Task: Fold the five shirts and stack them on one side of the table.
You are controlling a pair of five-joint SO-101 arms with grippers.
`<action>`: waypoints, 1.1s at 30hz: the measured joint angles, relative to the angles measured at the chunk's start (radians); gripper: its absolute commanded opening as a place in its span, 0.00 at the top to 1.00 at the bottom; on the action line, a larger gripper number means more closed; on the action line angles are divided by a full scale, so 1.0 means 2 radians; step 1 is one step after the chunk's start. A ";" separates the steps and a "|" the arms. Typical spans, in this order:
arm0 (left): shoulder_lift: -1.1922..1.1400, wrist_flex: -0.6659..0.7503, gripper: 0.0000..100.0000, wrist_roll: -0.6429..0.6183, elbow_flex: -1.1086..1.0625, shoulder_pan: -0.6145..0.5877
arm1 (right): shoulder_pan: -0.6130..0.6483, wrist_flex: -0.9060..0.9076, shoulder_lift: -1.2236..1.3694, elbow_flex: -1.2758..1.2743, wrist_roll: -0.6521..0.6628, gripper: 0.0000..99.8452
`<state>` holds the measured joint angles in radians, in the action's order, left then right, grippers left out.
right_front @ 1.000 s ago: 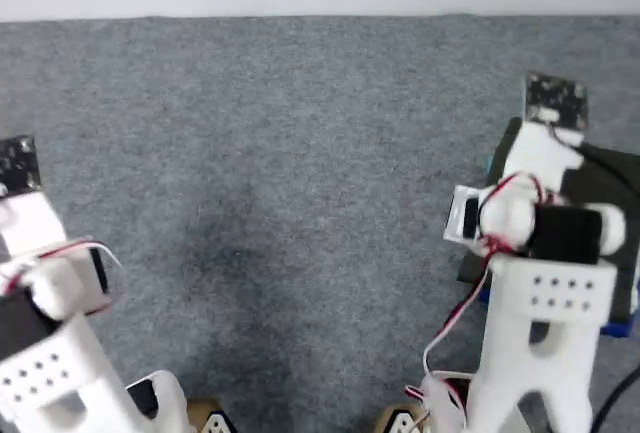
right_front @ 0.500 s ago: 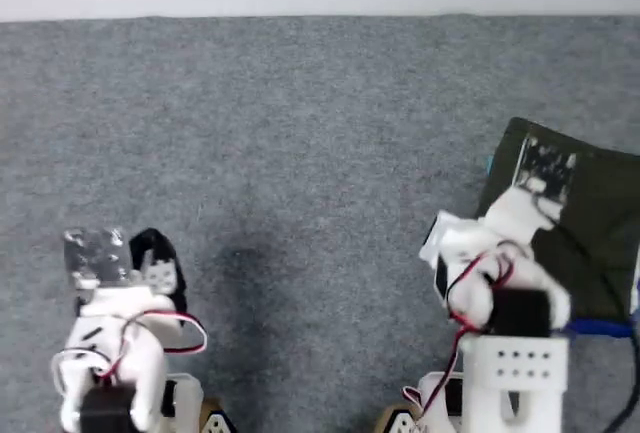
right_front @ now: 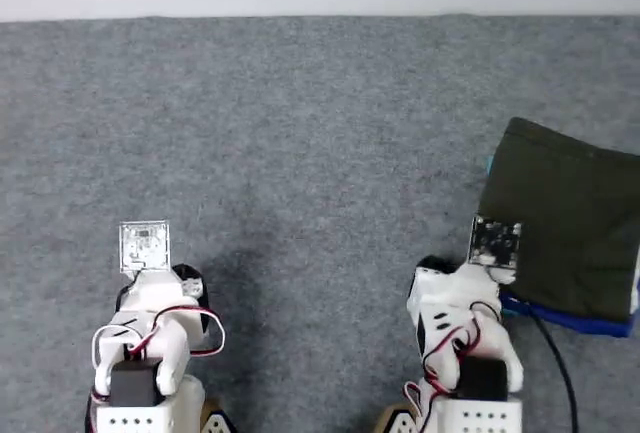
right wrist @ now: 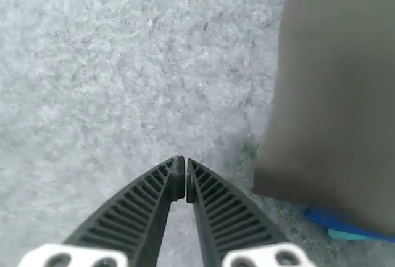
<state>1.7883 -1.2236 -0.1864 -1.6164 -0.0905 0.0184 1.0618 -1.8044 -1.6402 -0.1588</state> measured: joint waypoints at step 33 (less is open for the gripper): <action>-0.001 0.005 0.99 0.000 -0.037 0.000 | 0.003 0.118 0.008 -0.015 0.114 0.99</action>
<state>1.7868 -1.2129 -0.1864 -1.6901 -0.0905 0.0245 1.2981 -1.7875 -1.6694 0.0698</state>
